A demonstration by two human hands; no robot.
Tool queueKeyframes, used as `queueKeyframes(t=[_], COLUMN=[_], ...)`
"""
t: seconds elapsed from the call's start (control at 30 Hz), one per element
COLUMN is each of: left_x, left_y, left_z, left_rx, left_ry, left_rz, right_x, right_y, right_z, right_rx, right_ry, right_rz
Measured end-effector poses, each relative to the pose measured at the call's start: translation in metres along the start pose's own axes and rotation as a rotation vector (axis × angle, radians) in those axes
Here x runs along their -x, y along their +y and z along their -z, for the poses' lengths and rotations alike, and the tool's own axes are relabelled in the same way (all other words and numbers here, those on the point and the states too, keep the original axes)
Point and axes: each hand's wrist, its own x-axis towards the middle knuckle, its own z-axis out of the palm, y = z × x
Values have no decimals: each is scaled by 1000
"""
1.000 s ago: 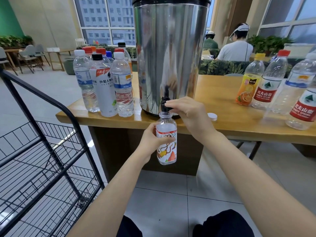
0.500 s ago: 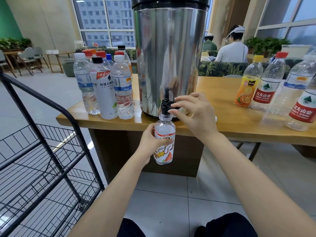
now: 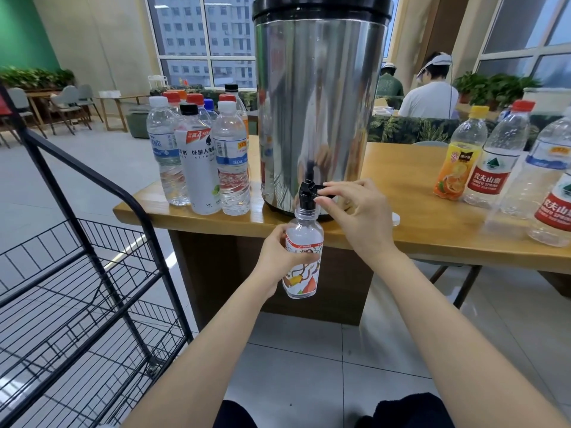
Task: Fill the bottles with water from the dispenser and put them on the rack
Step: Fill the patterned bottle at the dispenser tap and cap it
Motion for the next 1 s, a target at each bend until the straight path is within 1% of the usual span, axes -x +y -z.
queueKeyframes(t=[0.53, 1.0], left_x=[2, 1], left_y=[3, 3], left_z=[-4, -4], left_rx=[2, -8], left_ry=[17, 20], left_rz=[4, -9], right_x=[1, 2], right_y=[-1, 1], right_z=[-2, -3], right_rx=[-46, -57], right_ry=[-3, -3], right_rz=[-56, -58])
